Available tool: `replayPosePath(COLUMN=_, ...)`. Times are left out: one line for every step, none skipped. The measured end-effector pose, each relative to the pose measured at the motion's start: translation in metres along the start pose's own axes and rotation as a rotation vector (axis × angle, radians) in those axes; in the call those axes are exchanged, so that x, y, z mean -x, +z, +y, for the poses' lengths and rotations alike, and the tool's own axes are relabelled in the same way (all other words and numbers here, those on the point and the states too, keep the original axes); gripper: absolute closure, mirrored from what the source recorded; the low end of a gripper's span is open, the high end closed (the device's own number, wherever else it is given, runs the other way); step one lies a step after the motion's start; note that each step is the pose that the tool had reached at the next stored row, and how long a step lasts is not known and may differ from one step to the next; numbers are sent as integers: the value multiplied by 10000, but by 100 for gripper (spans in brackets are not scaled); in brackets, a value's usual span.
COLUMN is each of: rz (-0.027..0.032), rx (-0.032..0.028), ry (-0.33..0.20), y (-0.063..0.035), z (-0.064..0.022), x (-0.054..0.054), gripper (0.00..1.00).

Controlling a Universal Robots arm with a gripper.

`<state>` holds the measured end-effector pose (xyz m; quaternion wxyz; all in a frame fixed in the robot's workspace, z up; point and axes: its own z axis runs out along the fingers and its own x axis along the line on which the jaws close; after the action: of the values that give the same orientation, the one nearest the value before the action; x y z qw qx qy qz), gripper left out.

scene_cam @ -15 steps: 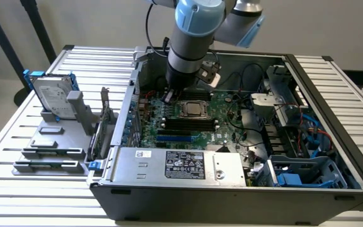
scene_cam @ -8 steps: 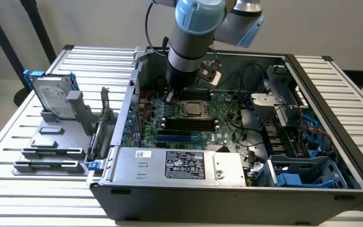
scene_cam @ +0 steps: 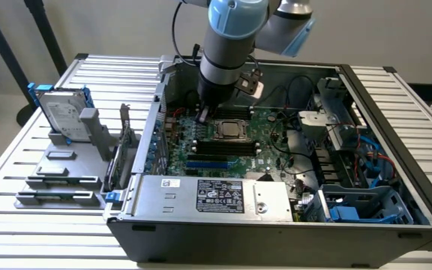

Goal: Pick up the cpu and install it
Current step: 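Install the first cpu locking lever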

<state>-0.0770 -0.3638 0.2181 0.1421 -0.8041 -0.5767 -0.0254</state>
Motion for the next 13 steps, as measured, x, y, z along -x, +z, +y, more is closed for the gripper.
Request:
replayPosePath(rz=-17, rx=10, ry=-70, y=-1, z=0, x=-1, gripper=89)
replayPosePath(rz=-32, rx=19, ry=-129, y=-2, z=0, x=-1, gripper=89)
replayPosePath(rz=-51, rx=29, ry=-185, y=-4, z=0, x=-1, gripper=89)
replayPosePath(rz=-79, rx=41, ry=-232, y=-5, z=0, x=-1, gripper=89)
replayPosePath(rz=-117, rx=57, ry=-268, y=-5, z=0, x=-2, gripper=89)
replayPosePath(rz=-166, rx=78, ry=-293, y=-6, z=2, x=-3, gripper=89)
replayPosePath(rz=-218, rx=102, ry=-315, y=-6, z=5, x=-3, gripper=89)
replayPosePath(rz=-269, rx=124, ry=-332, y=-7, z=8, x=-4, gripper=89)
replayPosePath(rz=-315, rx=150, ry=-342, y=-7, z=12, x=-6, gripper=89)
replayPosePath(rz=-362, rx=179, ry=-348, y=-8, z=16, x=-8, gripper=89)
replayPosePath(rz=-410, rx=212, ry=-352, y=-9, z=21, x=-11, gripper=89)
replayPosePath(rz=-450, rx=242, ry=-360, y=-10, z=25, x=-13, gripper=89)
replayPosePath(rz=-482, rx=271, ry=-370, y=-11, z=29, x=-15, gripper=89)
